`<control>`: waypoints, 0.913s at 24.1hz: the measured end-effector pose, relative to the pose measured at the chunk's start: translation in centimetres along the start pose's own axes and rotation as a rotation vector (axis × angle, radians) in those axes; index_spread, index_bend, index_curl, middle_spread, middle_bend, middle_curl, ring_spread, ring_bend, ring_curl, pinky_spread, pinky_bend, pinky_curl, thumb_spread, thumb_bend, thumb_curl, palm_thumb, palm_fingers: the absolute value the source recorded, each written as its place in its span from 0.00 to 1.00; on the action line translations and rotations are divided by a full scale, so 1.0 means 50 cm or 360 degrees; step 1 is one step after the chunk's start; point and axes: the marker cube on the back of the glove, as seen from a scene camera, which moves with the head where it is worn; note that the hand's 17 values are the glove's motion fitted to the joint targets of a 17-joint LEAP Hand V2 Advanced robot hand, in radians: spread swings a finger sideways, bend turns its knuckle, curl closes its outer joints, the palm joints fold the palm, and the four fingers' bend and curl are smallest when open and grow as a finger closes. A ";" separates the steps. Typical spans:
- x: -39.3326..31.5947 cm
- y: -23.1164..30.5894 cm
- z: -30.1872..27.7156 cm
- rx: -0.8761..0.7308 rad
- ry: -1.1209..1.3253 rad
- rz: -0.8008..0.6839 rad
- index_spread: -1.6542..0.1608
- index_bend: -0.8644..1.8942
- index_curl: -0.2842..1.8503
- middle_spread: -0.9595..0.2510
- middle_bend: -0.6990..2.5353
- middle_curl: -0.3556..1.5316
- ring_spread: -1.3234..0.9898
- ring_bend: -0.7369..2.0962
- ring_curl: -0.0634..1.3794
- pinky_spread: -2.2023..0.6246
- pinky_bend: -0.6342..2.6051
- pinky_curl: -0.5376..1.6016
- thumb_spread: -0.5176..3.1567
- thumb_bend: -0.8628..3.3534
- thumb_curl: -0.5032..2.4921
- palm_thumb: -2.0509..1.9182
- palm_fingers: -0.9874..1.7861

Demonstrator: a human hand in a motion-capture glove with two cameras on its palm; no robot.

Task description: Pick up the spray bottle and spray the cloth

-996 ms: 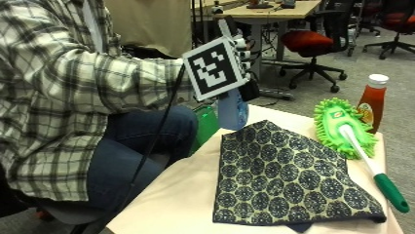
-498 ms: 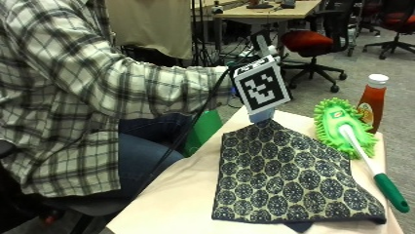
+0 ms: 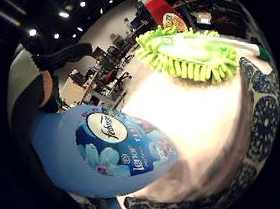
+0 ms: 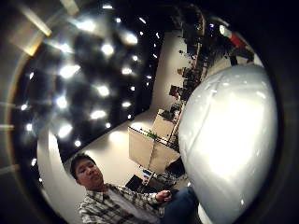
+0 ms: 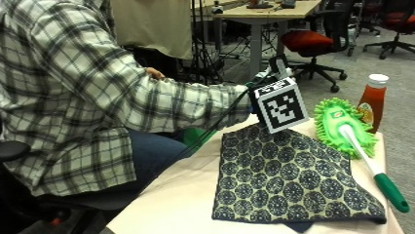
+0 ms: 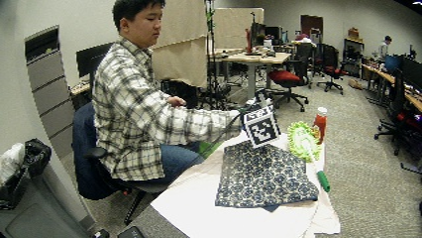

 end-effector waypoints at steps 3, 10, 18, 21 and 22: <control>0.014 -0.003 0.001 -0.0005 0.0018 -0.0001 0.76 0.43 0.43 0.70 0.40 0.47 0.49 0.48 0.39 0.72 0.33 0.47 0.14 0.20 0.42 0.80 0.82; 0.024 0.001 -0.004 -0.0061 -0.0017 0.0042 0.76 0.42 0.43 0.70 0.40 0.47 0.49 0.48 0.39 0.71 0.33 0.47 0.14 0.20 0.43 0.80 0.82; 0.019 0.027 -0.019 -0.0223 -0.0140 0.0115 0.77 0.34 0.39 0.71 0.36 0.45 0.50 0.47 0.39 0.75 0.32 0.47 0.21 0.20 0.42 0.79 0.65; 0.006 0.037 -0.033 -0.0196 -0.0230 0.0121 0.76 0.34 0.38 0.72 0.33 0.44 0.51 0.45 0.40 0.78 0.33 0.48 0.25 0.19 0.41 0.77 0.51; 0.000 0.039 -0.039 -0.0173 -0.0262 0.0119 0.75 0.33 0.38 0.72 0.32 0.43 0.52 0.45 0.39 0.79 0.33 0.48 0.26 0.19 0.41 0.77 0.47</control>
